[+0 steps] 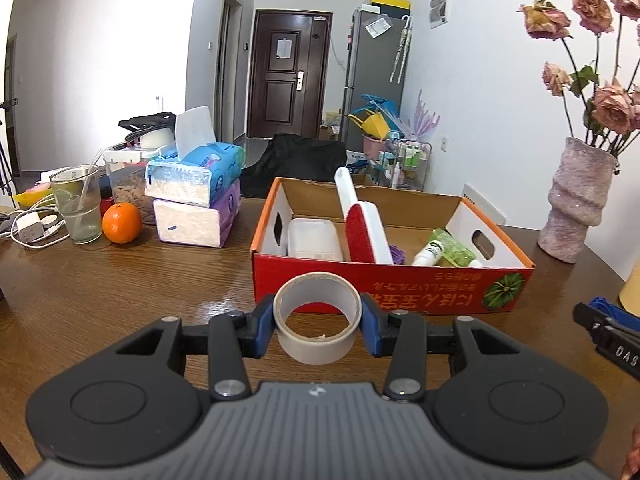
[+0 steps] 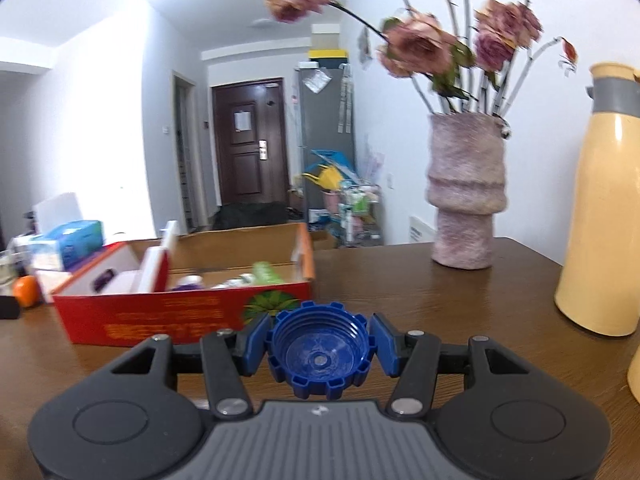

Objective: Organize rigid objects
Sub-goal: 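Carry the tape roll and blue cap with both tools over the cardboard box, then lower both tools into the box and open them to drop tape and cap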

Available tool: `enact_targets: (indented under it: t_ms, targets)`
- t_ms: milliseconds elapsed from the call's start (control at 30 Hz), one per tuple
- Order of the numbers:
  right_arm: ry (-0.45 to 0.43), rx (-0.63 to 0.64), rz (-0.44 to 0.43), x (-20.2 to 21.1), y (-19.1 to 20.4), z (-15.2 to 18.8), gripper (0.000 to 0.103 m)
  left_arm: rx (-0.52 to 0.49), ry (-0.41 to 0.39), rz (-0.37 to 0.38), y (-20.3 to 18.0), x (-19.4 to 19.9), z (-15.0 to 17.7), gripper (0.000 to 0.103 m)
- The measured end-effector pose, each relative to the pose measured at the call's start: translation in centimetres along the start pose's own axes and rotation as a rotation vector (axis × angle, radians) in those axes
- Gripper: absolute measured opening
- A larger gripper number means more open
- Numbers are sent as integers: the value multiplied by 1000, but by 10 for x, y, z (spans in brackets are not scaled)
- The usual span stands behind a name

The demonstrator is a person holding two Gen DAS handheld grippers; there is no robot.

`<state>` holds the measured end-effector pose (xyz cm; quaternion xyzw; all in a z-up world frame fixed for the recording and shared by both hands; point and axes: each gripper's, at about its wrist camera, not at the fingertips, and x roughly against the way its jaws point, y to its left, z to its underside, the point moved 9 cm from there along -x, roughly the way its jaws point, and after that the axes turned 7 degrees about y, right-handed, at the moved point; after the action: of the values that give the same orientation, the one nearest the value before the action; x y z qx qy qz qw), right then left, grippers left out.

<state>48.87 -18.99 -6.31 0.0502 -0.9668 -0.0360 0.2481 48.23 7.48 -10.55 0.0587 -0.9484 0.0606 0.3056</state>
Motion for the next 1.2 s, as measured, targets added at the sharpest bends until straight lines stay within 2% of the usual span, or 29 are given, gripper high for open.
enact_targets:
  t_ms: [233, 567, 867, 1200]
  targets:
    - [-24, 13, -73, 19, 39, 0, 54, 7, -17, 12, -3, 12, -3, 44]
    - [-58, 28, -116, 25, 82, -9, 54, 28, -25, 12, 2, 13, -11, 44]
    - [-68, 26, -135, 15, 97, -21, 54, 68, -31, 16, 4, 2, -27, 44]
    - [-86, -5, -136, -12, 94, -43, 54, 77, -51, 11, -7, -20, -49, 44]
